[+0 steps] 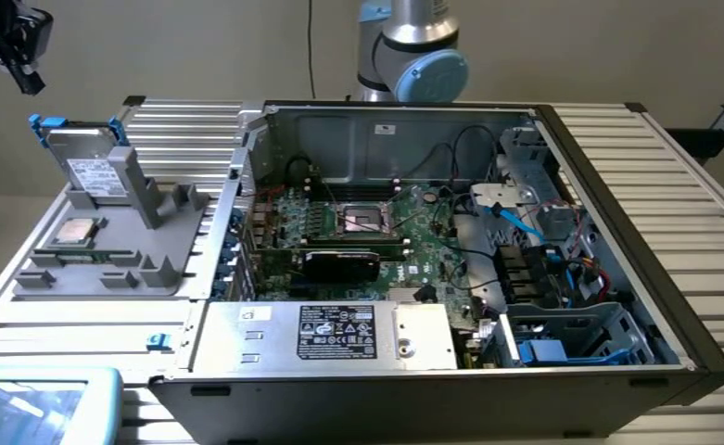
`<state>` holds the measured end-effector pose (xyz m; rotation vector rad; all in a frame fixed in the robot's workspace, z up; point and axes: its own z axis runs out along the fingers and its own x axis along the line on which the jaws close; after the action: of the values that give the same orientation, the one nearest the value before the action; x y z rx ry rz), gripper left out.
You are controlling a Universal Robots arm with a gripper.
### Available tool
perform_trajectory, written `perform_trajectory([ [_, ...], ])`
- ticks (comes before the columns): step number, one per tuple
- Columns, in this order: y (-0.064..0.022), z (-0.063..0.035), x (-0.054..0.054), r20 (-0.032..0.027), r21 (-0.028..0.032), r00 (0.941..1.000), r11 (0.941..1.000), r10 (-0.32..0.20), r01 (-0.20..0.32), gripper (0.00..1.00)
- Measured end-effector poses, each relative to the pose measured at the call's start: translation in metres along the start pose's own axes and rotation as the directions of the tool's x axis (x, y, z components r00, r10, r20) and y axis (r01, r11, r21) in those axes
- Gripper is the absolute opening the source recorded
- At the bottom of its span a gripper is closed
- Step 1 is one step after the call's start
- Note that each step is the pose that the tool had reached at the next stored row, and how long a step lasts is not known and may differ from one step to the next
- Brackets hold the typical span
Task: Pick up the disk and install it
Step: 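Reach for the disk, then pick up the disk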
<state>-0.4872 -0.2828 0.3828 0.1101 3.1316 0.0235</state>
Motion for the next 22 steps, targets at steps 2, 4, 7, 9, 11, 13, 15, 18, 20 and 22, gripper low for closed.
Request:
perform_trajectory([
  [2, 0.0000, 0.0000, 0.000, 0.0000, 0.0000, 1.0000, 1.0000, 0.000, 0.000, 0.11],
  [4, 0.0000, 0.0000, 0.000, 0.0000, 0.0000, 1.0000, 1.0000, 0.000, 0.000, 0.11],
  [7, 0.0000, 0.0014, 0.000, 0.0002, -0.0001, 1.0000, 1.0000, 0.000, 0.000, 0.11],
  [9, 0.0000, 0.0047, 0.000, -0.0001, 0.0000, 1.0000, 1.0000, 0.000, 0.000, 0.11],
  [11, -0.0001, 0.0084, 0.000, 0.0001, 0.0000, 1.0000, 1.0000, 0.000, 0.000, 0.11],
  [13, -0.0001, 0.0120, -0.001, 0.0001, 0.0000, 1.0000, 1.0000, 0.000, 0.000, 0.11],
  [15, -0.0001, 0.0156, -0.001, 0.0001, 0.0000, 1.0000, 1.0000, 0.000, 0.000, 0.11],
  [18, -0.0002, 0.0210, -0.002, 0.0000, 0.0000, 1.0000, 1.0000, 0.000, 0.000, 0.11],
  [20, -0.0002, 0.0248, -0.002, 0.0000, 0.0000, 1.0000, 1.0000, 0.000, 0.000, 0.11],
  [22, -0.0002, 0.0284, -0.003, 0.0000, 0.0000, 1.0000, 1.0000, 0.000, 0.000, 0.11],
])
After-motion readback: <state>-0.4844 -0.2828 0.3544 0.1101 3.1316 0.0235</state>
